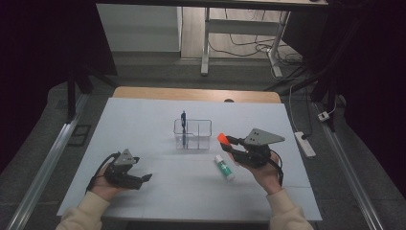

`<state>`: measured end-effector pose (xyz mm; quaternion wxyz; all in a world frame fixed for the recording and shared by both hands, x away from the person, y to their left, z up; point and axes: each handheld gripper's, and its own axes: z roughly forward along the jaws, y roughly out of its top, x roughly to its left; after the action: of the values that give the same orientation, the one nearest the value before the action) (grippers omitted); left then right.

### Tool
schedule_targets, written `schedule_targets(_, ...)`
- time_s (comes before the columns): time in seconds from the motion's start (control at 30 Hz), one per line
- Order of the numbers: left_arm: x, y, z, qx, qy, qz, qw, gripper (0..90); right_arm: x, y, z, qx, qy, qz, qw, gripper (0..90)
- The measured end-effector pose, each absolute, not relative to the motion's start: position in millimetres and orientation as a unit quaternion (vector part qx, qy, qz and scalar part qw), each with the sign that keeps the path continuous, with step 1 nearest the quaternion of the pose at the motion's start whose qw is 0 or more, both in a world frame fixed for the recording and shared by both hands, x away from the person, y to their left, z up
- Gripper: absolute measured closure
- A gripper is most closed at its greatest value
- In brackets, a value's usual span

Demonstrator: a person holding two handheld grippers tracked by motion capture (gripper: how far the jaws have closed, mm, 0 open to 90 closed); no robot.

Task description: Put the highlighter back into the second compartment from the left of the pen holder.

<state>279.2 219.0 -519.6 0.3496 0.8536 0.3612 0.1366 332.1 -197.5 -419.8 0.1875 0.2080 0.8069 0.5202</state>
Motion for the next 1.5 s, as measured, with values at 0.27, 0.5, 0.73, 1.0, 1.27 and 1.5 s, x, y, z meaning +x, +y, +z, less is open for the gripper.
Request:
schedule_targets(0.27,280.0,218.4,-520.3,0.855,0.360,0.136,0.348,17.3,336.9,-193.0,-415.6,0.210,0.797,0.530,0.198,66.6)
schedule_targets(0.5,280.0,217.7,-520.5,0.857,0.358,0.136,0.345,17.5,340.0,-190.2,-412.4,0.210,0.790,0.540,0.202,66.6)
schedule_targets(0.73,279.9,218.0,-520.2,0.856,0.359,0.135,0.346,17.5,345.4,-184.7,-407.3,0.205,0.781,0.551,0.211,66.6)
schedule_targets(1.0,279.4,218.0,-519.9,0.856,0.359,0.136,0.346,17.5,350.4,-178.2,-403.6,0.207,0.771,0.562,0.217,66.6)
schedule_targets(1.27,279.2,217.6,-519.7,0.856,0.360,0.137,0.345,17.6,353.0,-168.9,-399.0,0.203,0.763,0.573,0.218,66.6)
schedule_targets(1.5,279.5,218.8,-519.2,0.854,0.362,0.137,0.348,17.6,355.9,-162.0,-397.9,0.197,0.767,0.568,0.226,66.6)
